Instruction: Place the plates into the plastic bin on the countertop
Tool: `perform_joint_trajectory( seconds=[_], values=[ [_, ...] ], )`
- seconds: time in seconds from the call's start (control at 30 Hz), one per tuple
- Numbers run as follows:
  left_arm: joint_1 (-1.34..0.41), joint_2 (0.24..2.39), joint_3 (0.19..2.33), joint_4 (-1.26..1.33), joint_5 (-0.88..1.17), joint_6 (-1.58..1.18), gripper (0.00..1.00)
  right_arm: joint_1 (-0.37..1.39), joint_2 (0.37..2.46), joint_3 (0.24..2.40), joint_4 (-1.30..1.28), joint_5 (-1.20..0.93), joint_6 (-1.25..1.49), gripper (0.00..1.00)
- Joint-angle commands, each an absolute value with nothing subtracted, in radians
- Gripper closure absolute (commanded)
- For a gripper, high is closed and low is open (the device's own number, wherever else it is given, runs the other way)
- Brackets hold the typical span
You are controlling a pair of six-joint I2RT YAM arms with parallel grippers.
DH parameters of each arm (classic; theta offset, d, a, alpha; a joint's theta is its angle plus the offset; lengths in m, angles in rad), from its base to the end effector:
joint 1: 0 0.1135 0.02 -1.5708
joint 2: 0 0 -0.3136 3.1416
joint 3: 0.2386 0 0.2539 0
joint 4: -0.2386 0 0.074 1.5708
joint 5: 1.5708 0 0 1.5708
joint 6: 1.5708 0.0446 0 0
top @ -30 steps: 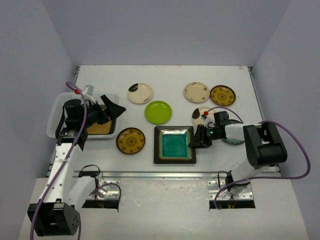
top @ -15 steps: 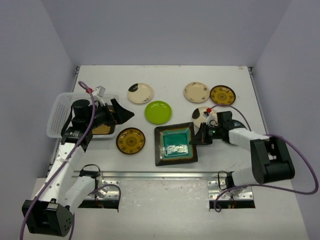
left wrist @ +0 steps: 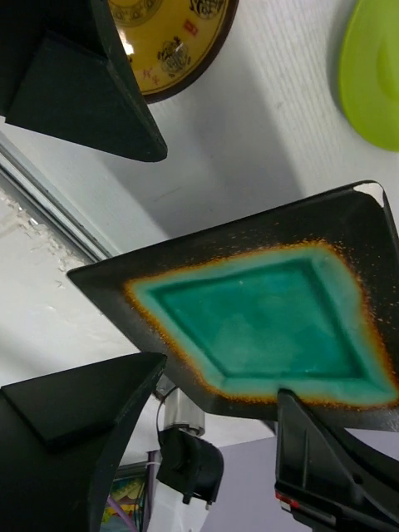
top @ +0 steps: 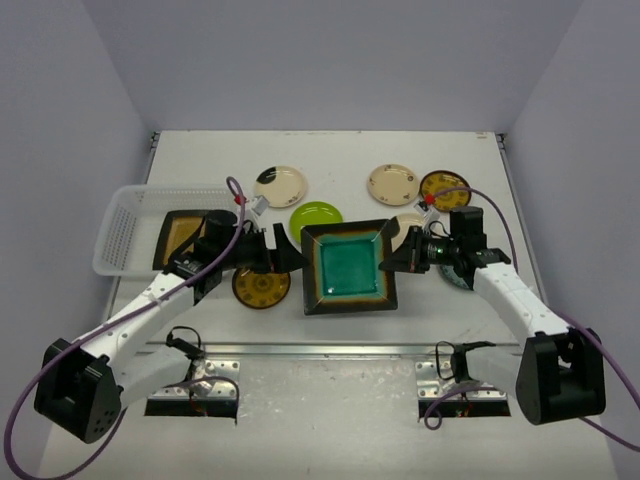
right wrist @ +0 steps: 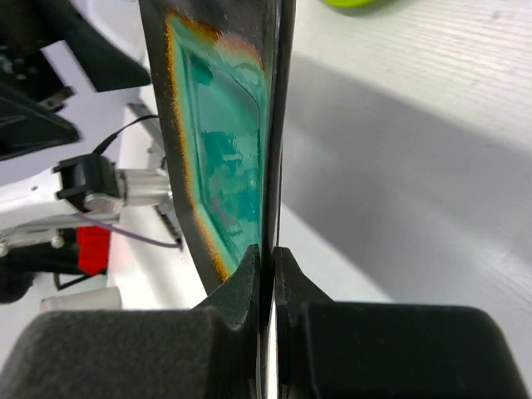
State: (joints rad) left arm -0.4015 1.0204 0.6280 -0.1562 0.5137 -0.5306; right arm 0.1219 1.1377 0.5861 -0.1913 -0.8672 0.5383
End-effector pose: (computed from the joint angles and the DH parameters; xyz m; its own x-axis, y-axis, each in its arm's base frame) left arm 0.1784 -0.0996 0.2830 -0.7816 -0.1470 -0.6063 0.3835 0.6532 -0.6528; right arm 0.2000 0.0588 0.2504 -0.9026 0.2236 -0.3679 -0.2019 0.5349 0.8204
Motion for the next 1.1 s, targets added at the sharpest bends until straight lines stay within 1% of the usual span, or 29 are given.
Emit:
perform_joint_trajectory(
  seconds=[0.0, 0.17, 0.23, 0.3, 0.33, 0.37, 0.4, 0.43, 0.47, 0.5, 0.53, 0.6, 0.63, 0.67, 0.73, 0.83, 0.87, 0.97, 1.07],
  values=[
    [-0.438, 1.082, 0.648, -0.059, 0.444, -0.534, 0.08, 0.124, 1.074, 0.644, -0.046, -1.089, 0.635, 1.0],
    [-0.453, 1.123, 0.641, -0.02, 0.445, -0.529, 0.3, 0.126, 1.077, 0.594, 0.108, -1.192, 0.733, 1.0],
    [-0.46, 1.123, 0.641, 0.016, 0.459, -0.531, 0.52, 0.124, 1.081, 0.56, 0.217, -1.219, 0.802, 1.0],
    [-0.464, 1.112, 0.638, 0.046, 0.474, -0.537, 0.84, 0.124, 1.084, 0.546, 0.247, -1.221, 0.824, 1.0],
    [-0.466, 1.106, 0.636, 0.059, 0.481, -0.541, 0.98, 0.125, 1.084, 0.542, 0.256, -1.22, 0.83, 1.0],
    [-0.466, 1.097, 0.631, 0.072, 0.488, -0.546, 1.0, 0.126, 1.085, 0.543, 0.252, -1.216, 0.827, 0.99],
    [-0.466, 1.081, 0.628, 0.092, 0.49, -0.556, 1.0, 0.125, 1.085, 0.542, 0.252, -1.215, 0.826, 0.96],
    [-0.466, 1.065, 0.624, 0.11, 0.491, -0.565, 1.0, 0.124, 1.086, 0.542, 0.252, -1.213, 0.825, 0.92],
    [-0.466, 1.052, 0.619, 0.122, 0.49, -0.574, 1.0, 0.124, 1.088, 0.541, 0.252, -1.212, 0.826, 0.85],
    [-0.466, 1.035, 0.616, 0.139, 0.487, -0.59, 1.0, 0.124, 1.089, 0.541, 0.254, -1.204, 0.828, 0.72],
    [-0.465, 1.021, 0.618, 0.145, 0.483, -0.606, 1.0, 0.124, 1.094, 0.543, 0.254, -1.189, 0.829, 0.54],
    [-0.464, 1.013, 0.643, 0.132, 0.452, -0.629, 1.0, 0.124, 1.102, 0.542, 0.25, -1.166, 0.83, 0.24],
    [-0.464, 1.009, 0.654, 0.119, 0.437, -0.642, 1.0, 0.124, 1.107, 0.544, 0.248, -1.157, 0.829, 0.07],
    [-0.461, 1.006, 0.665, 0.11, 0.42, -0.65, 1.0, 0.123, 1.118, 0.544, 0.244, -1.148, 0.828, 0.01],
    [-0.45, 0.994, 0.694, 0.09, 0.381, -0.671, 1.0, 0.123, 1.132, 0.541, 0.24, -1.127, 0.828, 0.01],
    [-0.372, 0.964, 0.735, 0.059, 0.354, -0.725, 1.0, 0.104, 1.153, 0.53, 0.219, -1.082, 0.829, 0.01],
    [-0.314, 0.953, 0.741, 0.056, 0.36, -0.743, 1.0, 0.098, 1.156, 0.526, 0.215, -1.072, 0.83, 0.01],
    [-0.215, 0.925, 0.755, 0.047, 0.39, -0.79, 1.0, 0.078, 1.159, 0.514, 0.206, -1.049, 0.827, 0.01],
    [-0.105, 0.862, 0.775, -0.005, 0.354, -0.865, 1.0, 0.066, 1.161, 0.518, 0.166, -1.031, 0.803, 0.01]
  ],
)
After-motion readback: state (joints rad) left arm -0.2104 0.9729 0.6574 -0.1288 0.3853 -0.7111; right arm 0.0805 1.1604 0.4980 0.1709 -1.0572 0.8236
